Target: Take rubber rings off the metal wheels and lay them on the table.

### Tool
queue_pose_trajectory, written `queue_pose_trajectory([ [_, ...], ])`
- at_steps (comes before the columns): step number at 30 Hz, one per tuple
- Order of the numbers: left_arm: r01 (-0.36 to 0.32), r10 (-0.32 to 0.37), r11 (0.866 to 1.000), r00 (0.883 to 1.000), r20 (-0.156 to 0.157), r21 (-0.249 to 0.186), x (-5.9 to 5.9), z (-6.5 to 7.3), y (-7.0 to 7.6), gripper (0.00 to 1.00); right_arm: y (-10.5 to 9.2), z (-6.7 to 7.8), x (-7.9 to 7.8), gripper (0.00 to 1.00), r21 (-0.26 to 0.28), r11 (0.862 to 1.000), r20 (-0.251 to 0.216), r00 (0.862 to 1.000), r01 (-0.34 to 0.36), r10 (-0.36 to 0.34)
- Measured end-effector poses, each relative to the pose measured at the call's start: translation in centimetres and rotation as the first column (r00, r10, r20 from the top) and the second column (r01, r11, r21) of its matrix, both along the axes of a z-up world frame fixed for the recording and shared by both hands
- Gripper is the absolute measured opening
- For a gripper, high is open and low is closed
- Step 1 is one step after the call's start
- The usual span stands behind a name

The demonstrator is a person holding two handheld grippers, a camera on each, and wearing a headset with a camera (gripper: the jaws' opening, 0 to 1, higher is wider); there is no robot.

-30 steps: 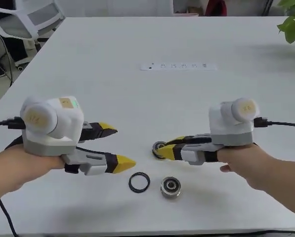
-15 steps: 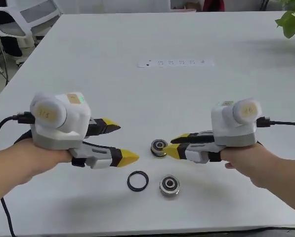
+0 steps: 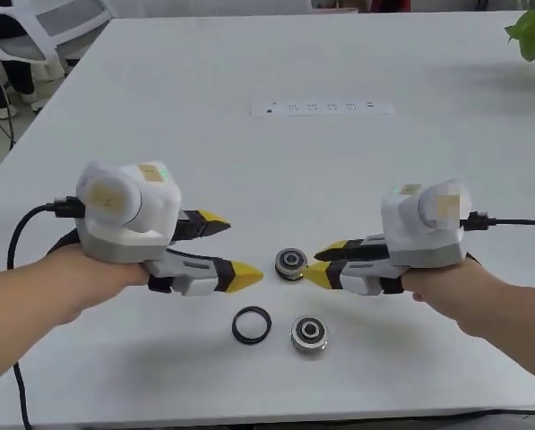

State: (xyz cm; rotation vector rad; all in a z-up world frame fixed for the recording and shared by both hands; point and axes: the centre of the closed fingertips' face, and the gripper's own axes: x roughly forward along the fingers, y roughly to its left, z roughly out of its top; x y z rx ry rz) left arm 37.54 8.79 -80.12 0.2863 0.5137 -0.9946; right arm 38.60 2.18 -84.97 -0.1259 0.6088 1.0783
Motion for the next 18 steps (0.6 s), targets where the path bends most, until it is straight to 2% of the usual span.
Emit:
queue_pose_trajectory([
  [8, -0.013, 0.013, 1.000, 1.000, -0.019, -0.002, 0.5, -1.0, -0.3, 0.50, -0.1, -0.5, 0.2, 0.18, -0.006, 1.000, 0.001, 1.000, -0.003, 0.003],
  [18, -0.009, 0.008, 1.000, 1.000, -0.027, -0.014, 0.9, -1.4, -1.4, 0.47, 0.2, -1.2, 0.3, 0.17, -0.013, 1.000, 0.002, 1.000, -0.022, 0.022],
])
